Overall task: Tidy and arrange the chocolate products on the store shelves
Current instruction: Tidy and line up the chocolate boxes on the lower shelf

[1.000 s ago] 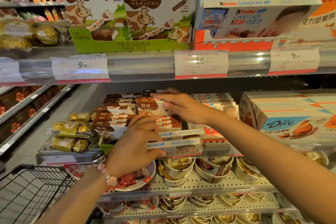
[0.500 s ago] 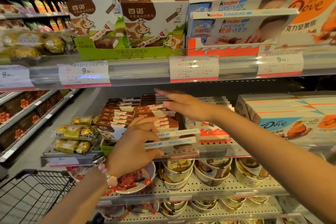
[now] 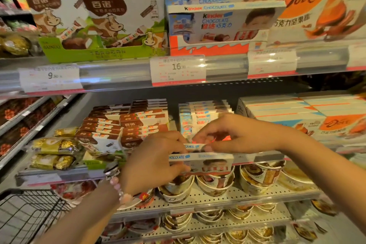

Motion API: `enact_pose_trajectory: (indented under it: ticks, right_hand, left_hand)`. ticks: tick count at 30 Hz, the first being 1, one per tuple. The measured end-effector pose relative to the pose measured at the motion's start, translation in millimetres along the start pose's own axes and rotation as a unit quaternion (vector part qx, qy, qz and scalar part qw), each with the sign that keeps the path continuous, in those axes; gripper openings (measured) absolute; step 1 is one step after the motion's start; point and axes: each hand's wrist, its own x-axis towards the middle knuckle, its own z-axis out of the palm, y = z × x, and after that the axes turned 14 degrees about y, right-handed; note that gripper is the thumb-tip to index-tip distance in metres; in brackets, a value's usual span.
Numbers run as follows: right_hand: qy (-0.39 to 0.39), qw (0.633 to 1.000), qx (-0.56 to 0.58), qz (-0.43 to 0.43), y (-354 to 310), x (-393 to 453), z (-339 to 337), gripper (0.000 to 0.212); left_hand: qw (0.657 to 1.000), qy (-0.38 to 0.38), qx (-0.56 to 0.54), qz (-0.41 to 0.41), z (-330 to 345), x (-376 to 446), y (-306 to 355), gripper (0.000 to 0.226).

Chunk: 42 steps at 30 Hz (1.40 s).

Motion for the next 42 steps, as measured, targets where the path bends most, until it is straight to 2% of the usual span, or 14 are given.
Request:
enact_pose_trajectory:
  ticks: [4,8,11,14,16,18,21,23,27,33,42]
  right_hand:
    - [-0.027,0.999,-0.024,0.013,8,-8,-8,0.033]
    - [-0.015,0.995,-0.094,0.002,13,-16,-18,0.030]
    - [0.064,0.987,-0.151,0.005,25,-27,-38,0.026]
    - [0.131,0.984,-0.116,0.030,42,-41,-64,0.028]
    - [0.175,0.977,-0.113,0.039,54,-49,-75,0.026]
    - [0.214,0.970,-0.112,0.035,63,-52,-80,0.028]
    - [0.259,0.957,-0.127,0.023,74,-50,-77,0.031]
    - [0.279,0.949,-0.146,0.000,76,-46,-74,0.033]
    - [0.291,0.938,-0.174,-0.075,70,-39,-73,0.034]
    - [0.320,0.911,-0.217,-0.141,78,-32,-62,0.041]
    - [0.360,0.906,-0.169,-0.147,105,-12,-44,0.037]
  left_hand:
    - [0.999,-0.018,0.011,0.031,17,15,8,0.027]
    - [0.998,-0.017,0.034,0.040,34,26,16,0.022]
    - [0.999,0.019,0.029,0.013,42,29,20,0.016]
    - [0.994,0.102,0.032,-0.017,45,31,27,0.012]
    - [0.991,0.117,0.045,-0.041,45,30,32,0.010]
    - [0.994,0.079,0.054,-0.056,48,34,32,0.012]
    - [0.994,-0.024,0.051,-0.095,53,50,25,0.027]
    - [0.990,-0.062,0.043,-0.123,59,64,17,0.021]
    - [0.986,-0.076,0.032,-0.144,71,88,8,0.019]
    - [0.978,-0.093,0.027,-0.184,81,98,2,0.023]
    - [0.977,-0.119,0.065,-0.162,92,108,5,0.029]
